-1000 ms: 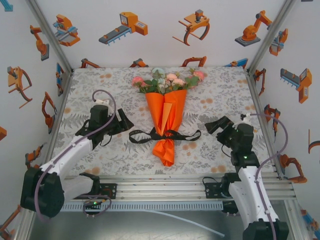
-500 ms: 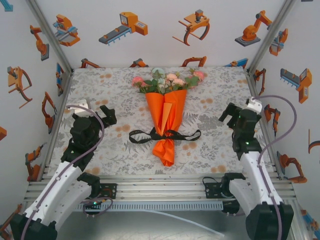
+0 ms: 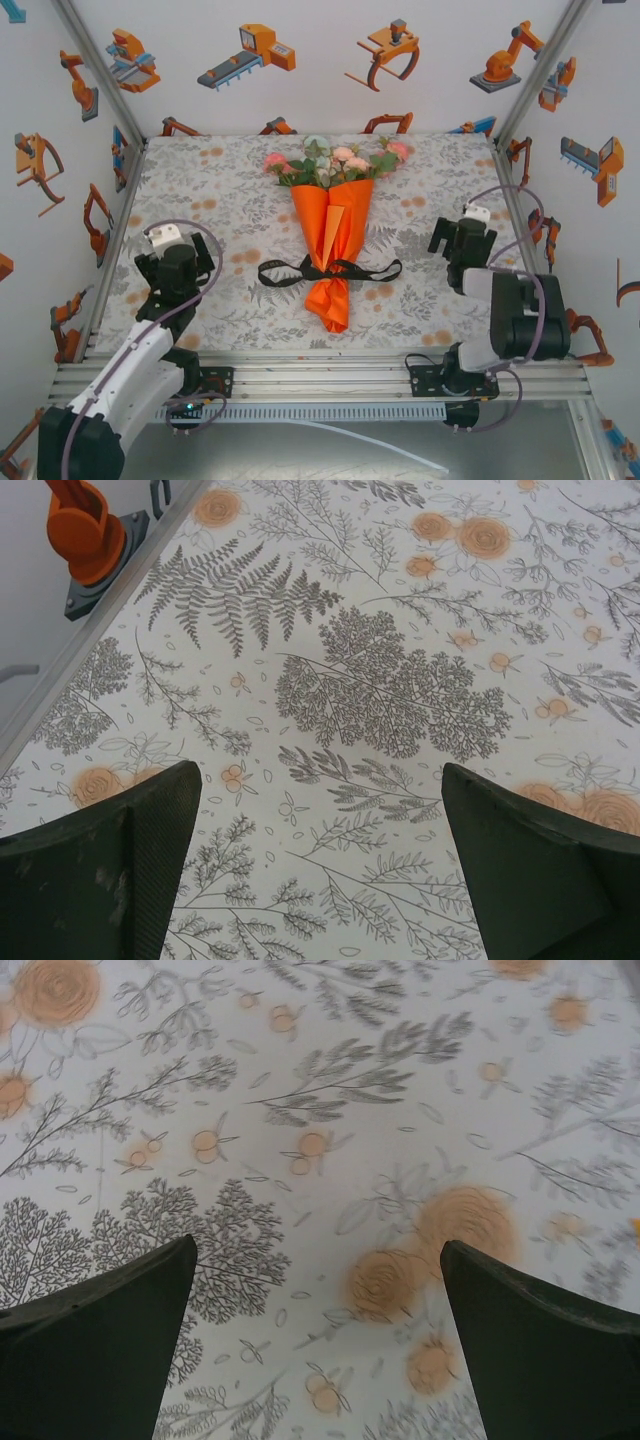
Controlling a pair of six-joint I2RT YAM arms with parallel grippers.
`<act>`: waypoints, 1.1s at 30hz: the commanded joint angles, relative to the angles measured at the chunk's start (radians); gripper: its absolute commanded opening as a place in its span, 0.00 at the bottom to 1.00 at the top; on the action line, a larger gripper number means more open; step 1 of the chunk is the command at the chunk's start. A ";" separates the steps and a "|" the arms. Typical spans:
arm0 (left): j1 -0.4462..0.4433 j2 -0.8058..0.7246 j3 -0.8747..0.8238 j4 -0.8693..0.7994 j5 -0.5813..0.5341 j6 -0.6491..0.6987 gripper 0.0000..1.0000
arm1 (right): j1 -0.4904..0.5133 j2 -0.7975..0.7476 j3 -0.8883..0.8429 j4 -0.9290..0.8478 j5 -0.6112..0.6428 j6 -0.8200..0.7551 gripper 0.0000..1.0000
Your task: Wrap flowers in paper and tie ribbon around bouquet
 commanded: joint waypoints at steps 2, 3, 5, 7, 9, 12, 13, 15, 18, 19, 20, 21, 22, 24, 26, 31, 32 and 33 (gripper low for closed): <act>0.027 0.049 -0.023 0.108 0.021 0.056 0.97 | -0.011 0.040 -0.081 0.320 -0.075 -0.034 1.00; 0.038 0.073 -0.043 0.158 0.039 0.069 0.97 | -0.016 0.046 -0.074 0.327 -0.096 -0.032 0.99; 0.066 0.139 -0.088 0.325 0.101 0.098 0.97 | -0.018 0.043 -0.067 0.307 -0.103 -0.031 1.00; 0.109 0.266 -0.100 0.487 0.167 0.114 0.97 | -0.019 0.045 -0.067 0.306 -0.102 -0.032 0.99; 0.138 0.400 -0.062 0.556 0.228 0.127 0.97 | -0.018 0.045 -0.067 0.306 -0.098 -0.033 0.99; 0.159 0.545 -0.014 0.674 0.297 0.158 0.97 | -0.016 0.044 -0.067 0.307 -0.101 -0.036 0.99; 0.163 0.578 0.013 0.675 0.296 0.172 0.97 | -0.016 0.044 -0.067 0.306 -0.102 -0.036 0.99; 0.177 0.619 0.057 0.644 0.317 0.197 0.97 | -0.016 0.045 -0.066 0.306 -0.108 -0.037 0.99; 0.222 0.688 0.056 0.724 0.376 0.185 0.97 | -0.016 0.045 -0.066 0.306 -0.109 -0.037 0.99; 0.238 0.720 0.051 0.756 0.396 0.174 0.97 | -0.016 0.045 -0.066 0.306 -0.109 -0.037 0.99; 0.254 0.761 0.051 0.795 0.427 0.166 0.97 | -0.016 0.045 -0.066 0.305 -0.110 -0.036 0.99; 0.257 0.797 0.055 0.811 0.445 0.172 0.97 | -0.015 0.045 -0.066 0.305 -0.110 -0.037 0.99; 0.254 0.814 0.040 0.875 0.485 0.194 0.97 | -0.016 0.045 -0.066 0.304 -0.110 -0.037 0.99; 0.261 0.790 0.060 0.791 0.539 0.198 0.97 | -0.016 0.045 -0.065 0.305 -0.111 -0.037 0.99; 0.271 0.803 0.068 0.799 0.550 0.191 0.97 | -0.016 0.044 -0.065 0.304 -0.111 -0.037 0.99; 0.267 0.795 0.066 0.788 0.539 0.194 0.97 | -0.016 0.046 -0.060 0.297 -0.131 -0.044 0.99; 0.259 0.788 0.066 0.782 0.528 0.199 0.97 | -0.015 0.046 -0.059 0.294 -0.136 -0.046 0.99; 0.258 0.794 0.071 0.779 0.538 0.203 0.97 | -0.016 0.046 -0.056 0.292 -0.144 -0.049 0.99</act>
